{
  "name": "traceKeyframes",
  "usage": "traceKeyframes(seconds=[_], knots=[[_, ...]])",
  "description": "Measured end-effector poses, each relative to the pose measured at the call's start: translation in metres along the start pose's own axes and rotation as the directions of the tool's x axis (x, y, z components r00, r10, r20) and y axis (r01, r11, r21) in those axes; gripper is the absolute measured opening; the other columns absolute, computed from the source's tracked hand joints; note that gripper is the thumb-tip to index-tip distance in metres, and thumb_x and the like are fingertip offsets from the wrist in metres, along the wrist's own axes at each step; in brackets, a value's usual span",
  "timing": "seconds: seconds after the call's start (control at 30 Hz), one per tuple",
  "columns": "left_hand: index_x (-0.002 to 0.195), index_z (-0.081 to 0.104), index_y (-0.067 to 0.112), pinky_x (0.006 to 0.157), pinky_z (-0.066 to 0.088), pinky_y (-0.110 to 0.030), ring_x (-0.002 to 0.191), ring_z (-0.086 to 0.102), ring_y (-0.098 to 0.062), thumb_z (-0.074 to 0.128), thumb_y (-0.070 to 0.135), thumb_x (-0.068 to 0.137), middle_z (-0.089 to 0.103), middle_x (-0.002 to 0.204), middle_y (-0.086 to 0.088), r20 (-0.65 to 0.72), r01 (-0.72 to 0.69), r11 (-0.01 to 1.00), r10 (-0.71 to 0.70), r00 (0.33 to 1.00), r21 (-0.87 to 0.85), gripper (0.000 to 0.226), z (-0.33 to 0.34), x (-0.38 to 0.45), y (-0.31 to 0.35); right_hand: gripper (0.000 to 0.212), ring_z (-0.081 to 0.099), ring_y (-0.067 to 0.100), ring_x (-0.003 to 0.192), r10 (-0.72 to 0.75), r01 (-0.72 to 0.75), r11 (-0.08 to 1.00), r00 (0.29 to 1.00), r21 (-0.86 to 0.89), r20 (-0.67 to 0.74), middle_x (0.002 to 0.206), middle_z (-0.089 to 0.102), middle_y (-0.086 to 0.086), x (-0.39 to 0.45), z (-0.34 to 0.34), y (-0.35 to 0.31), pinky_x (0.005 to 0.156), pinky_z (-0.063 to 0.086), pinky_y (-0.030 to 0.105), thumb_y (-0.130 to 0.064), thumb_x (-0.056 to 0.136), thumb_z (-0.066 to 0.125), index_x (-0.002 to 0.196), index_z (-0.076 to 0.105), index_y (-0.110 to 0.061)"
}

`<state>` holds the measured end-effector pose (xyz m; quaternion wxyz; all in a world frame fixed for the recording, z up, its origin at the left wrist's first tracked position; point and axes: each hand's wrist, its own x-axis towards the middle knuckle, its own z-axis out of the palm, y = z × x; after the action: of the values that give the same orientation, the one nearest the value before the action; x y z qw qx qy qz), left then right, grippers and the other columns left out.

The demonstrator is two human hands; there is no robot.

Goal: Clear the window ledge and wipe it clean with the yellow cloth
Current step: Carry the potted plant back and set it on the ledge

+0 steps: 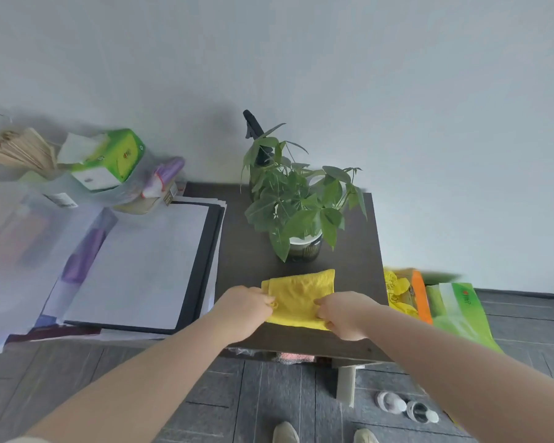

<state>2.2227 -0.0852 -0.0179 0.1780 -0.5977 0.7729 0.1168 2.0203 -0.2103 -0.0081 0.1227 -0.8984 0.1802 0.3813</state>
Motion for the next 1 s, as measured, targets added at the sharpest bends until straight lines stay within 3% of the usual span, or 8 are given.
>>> traceKeyframes(seconds=[0.1,0.3,0.4,0.47,0.57,0.67,0.77,1.0], knots=[[0.134,0.054,0.014,0.099,0.047,-0.043,0.135,0.042,-0.024,0.048,0.015,0.096,0.036,0.153,0.0,0.08,-0.034,0.997,0.039,0.996,-0.065,0.038,0.001,-0.003,0.007,0.051,0.024,0.027,0.145,-0.046,0.047,0.999,0.999,-0.004,0.02,0.161,0.017,-0.002,-0.004,0.002,-0.002,0.106,0.041,0.051,-0.045,0.095,0.05,0.138,0.046,-0.018],[0.102,0.068,0.011,0.084,0.053,-0.039,0.12,0.057,-0.02,0.027,0.053,0.099,0.033,0.154,0.006,0.205,-0.022,0.985,0.057,0.977,-0.17,0.058,-0.01,-0.008,0.005,0.046,0.02,0.019,0.147,-0.018,0.02,0.996,0.999,0.091,-0.032,0.161,0.019,-0.005,-0.011,0.004,-0.003,0.112,0.036,0.045,-0.043,0.102,0.033,0.138,0.05,-0.021],[0.076,0.064,0.012,0.072,0.052,-0.036,0.089,0.065,-0.02,0.022,0.053,0.097,0.066,0.118,0.003,0.16,0.024,0.975,0.012,0.987,-0.221,0.062,-0.009,-0.005,-0.003,0.039,0.037,0.025,0.139,0.034,-0.026,0.988,0.998,0.151,-0.049,0.153,0.037,-0.001,-0.008,0.004,-0.004,0.105,0.043,0.045,-0.036,0.101,0.035,0.129,0.057,-0.02],[0.072,0.058,0.013,0.064,0.045,-0.031,0.071,0.057,-0.017,0.027,0.047,0.098,0.062,0.082,0.0,0.133,0.066,0.972,-0.037,0.99,-0.226,0.053,-0.007,-0.004,-0.007,0.035,0.055,0.028,0.119,0.105,-0.08,0.969,0.99,0.233,-0.094,0.13,0.058,0.001,-0.005,0.002,-0.002,0.093,0.051,0.045,-0.035,0.1,0.037,0.118,0.062,-0.019],[0.07,0.052,0.016,0.06,0.042,-0.028,0.067,0.052,-0.015,0.037,0.039,0.099,0.049,0.07,0.005,0.059,0.165,0.945,-0.154,0.986,-0.284,0.04,-0.014,0.0,-0.011,0.032,0.06,0.027,0.109,0.183,-0.112,0.932,0.966,0.344,-0.181,0.119,0.064,0.0,-0.003,-0.009,0.003,0.087,0.053,0.043,-0.033,0.099,0.038,0.116,0.062,-0.021],[0.104,0.065,0.02,0.076,0.052,-0.032,0.093,0.063,-0.017,0.043,0.039,0.097,0.065,0.098,0.004,-0.027,0.241,0.884,-0.274,0.961,-0.401,0.03,-0.026,0.008,-0.022,0.034,0.059,0.025,0.115,0.297,-0.152,0.86,0.925,0.487,-0.237,0.126,0.063,-0.002,-0.005,-0.025,0.012,0.092,0.051,0.039,-0.032,0.099,0.04,0.128,0.058,-0.025],[0.145,0.036,0.022,0.106,0.042,-0.038,0.134,0.044,-0.018,0.052,0.043,0.093,0.042,0.148,0.002,-0.015,0.318,0.77,-0.39,0.921,-0.553,0.059,-0.036,0.018,-0.035,0.041,0.058,0.023,0.118,0.408,-0.169,0.746,0.88,0.644,-0.242,0.128,0.063,0.0,-0.004,-0.039,0.025,0.097,0.049,0.039,-0.035,0.097,0.047,0.136,0.05,-0.024],[0.14,0.035,0.027,0.103,0.043,-0.042,0.129,0.045,-0.021,0.072,0.047,0.077,0.041,0.143,0.001,-0.127,0.227,0.676,-0.432,0.893,-0.701,0.075,-0.053,0.044,-0.054,0.079,0.055,0.027,0.114,0.518,-0.13,0.604,0.813,0.786,-0.264,0.127,0.056,0.009,0.007,-0.061,0.043,0.08,0.039,0.027,-0.045,0.085,0.067,0.147,0.03,-0.012]])
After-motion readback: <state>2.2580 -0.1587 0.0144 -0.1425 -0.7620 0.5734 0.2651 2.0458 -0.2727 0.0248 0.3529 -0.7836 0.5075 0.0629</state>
